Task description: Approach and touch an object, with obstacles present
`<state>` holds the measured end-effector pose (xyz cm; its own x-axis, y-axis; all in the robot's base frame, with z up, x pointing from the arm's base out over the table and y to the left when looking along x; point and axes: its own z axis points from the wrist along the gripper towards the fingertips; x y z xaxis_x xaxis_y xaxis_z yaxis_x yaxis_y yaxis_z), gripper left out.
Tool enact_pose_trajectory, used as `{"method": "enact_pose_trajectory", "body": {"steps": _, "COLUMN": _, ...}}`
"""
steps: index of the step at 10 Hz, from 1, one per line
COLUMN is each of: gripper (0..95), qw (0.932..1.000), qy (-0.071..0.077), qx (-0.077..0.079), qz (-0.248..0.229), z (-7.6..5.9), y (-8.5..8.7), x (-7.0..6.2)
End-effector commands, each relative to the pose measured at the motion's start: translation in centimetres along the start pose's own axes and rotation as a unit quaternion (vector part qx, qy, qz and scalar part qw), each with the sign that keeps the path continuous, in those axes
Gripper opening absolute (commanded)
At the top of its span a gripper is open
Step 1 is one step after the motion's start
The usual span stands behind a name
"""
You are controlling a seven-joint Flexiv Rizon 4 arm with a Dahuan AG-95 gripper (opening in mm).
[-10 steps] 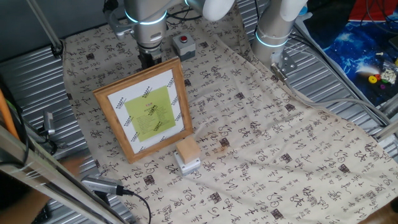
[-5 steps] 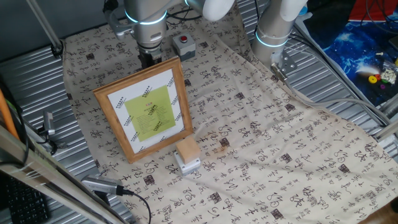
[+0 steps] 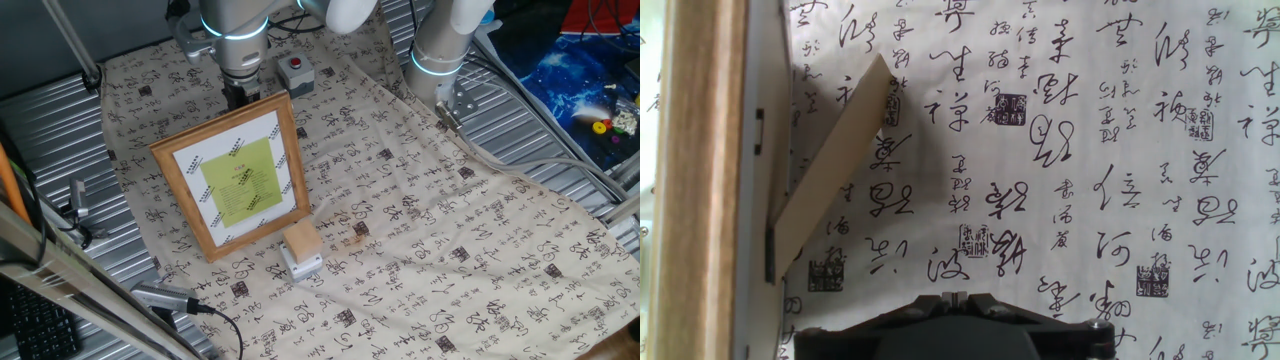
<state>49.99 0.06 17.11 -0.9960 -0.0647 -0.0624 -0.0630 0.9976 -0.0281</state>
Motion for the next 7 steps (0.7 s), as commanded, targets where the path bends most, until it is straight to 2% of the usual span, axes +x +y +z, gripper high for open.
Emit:
{"method": "enact_pose_trajectory", "body": {"steps": 1, "gripper": 0.0, "qw": 1.0000, "qy": 0.001, "qx": 0.001, "qz": 0.001, "z": -0.03, "y": -0.01, "x": 0.02}}
{"method": "enact_pose_trajectory", "body": {"steps": 7, "gripper": 0.0, "qw": 1.0000, "qy": 0.002, "qx": 0.003, "qz": -0.002, "z": -0.03, "y": -0.01, "x": 0.02}}
